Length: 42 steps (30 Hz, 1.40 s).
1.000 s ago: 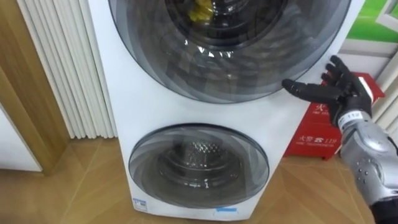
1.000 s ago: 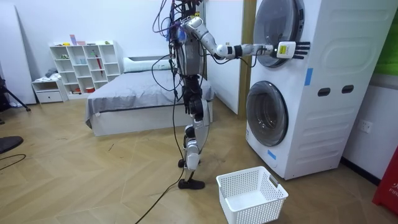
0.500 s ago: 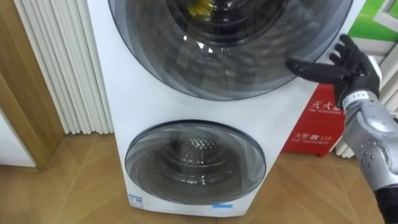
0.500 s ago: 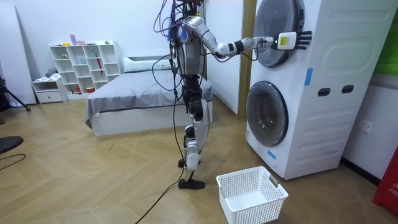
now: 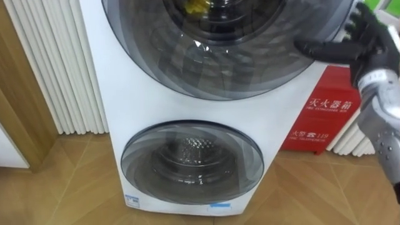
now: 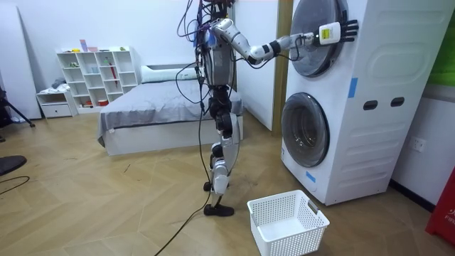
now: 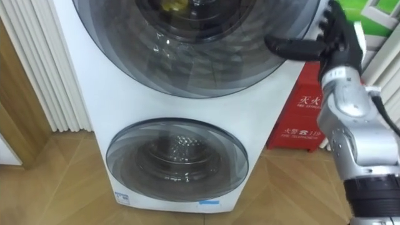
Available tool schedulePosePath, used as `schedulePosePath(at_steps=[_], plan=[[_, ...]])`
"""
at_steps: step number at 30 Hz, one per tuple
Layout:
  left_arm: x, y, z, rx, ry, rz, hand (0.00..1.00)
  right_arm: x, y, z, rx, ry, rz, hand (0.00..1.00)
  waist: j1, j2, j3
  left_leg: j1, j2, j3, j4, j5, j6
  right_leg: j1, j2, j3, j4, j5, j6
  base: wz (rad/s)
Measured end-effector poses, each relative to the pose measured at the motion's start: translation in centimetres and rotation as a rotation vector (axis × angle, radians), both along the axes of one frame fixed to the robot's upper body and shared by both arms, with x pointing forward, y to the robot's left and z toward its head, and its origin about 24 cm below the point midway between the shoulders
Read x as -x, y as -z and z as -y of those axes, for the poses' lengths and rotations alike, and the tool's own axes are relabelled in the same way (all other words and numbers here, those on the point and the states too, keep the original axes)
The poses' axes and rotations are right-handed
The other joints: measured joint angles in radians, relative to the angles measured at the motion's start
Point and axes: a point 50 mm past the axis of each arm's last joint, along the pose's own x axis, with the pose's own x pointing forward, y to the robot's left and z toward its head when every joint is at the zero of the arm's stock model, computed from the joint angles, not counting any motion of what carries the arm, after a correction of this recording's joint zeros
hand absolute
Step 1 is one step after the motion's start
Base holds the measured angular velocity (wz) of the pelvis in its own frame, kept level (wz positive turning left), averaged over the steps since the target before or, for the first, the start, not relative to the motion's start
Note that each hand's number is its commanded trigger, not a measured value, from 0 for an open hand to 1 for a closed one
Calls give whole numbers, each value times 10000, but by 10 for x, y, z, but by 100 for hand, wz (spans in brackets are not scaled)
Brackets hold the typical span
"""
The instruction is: Pick clothes from washing machine
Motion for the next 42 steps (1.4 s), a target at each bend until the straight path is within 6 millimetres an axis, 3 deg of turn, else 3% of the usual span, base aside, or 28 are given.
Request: schedulePosePath(at_steps=[7,11,21,27,33,37,42], plan=[[0,-1,-1,-88,-8,16,0,4,-12,-9,179,-294,567,0,179,-42,15,95,3,83,-63,0,-1,-27,15,198,-16,0,0,-10],[1,-1,-2,-137,42,-5,0,8,-20,-24,534,-830,937,0,179,-41,15,133,35,219,-125,0,-1,-82,35,192,-13,1,-1,-12],[-1,0,2,-171,452,-119,0,8,-14,-32,752,-974,837,0,194,-21,40,411,64,203,-221,-1,-1,80,62,157,-26,1,-1,-4],[-1,1,4,-153,704,-283,0,6,-6,-39,524,-1253,747,0,251,74,111,650,78,196,-258,-1,-1,278,54,-128,-32,0,-1,-7],[-1,1,4,-206,1051,-438,0,8,15,-40,-198,-1570,554,0,222,130,149,648,67,245,-252,-3,-5,406,29,-403,-193,1,0,1],[-1,1,5,-218,1047,-419,0,15,57,-42,-795,-1843,-420,0,264,205,130,638,67,248,-211,-4,-6,388,29,-375,-187,2,-1,0],[0,2,8,-157,1032,-408,0,32,103,-51,-1179,-2818,-1962,0,269,511,73,583,56,235,-213,-4,-6,316,12,-386,-177,15,-18,0]])
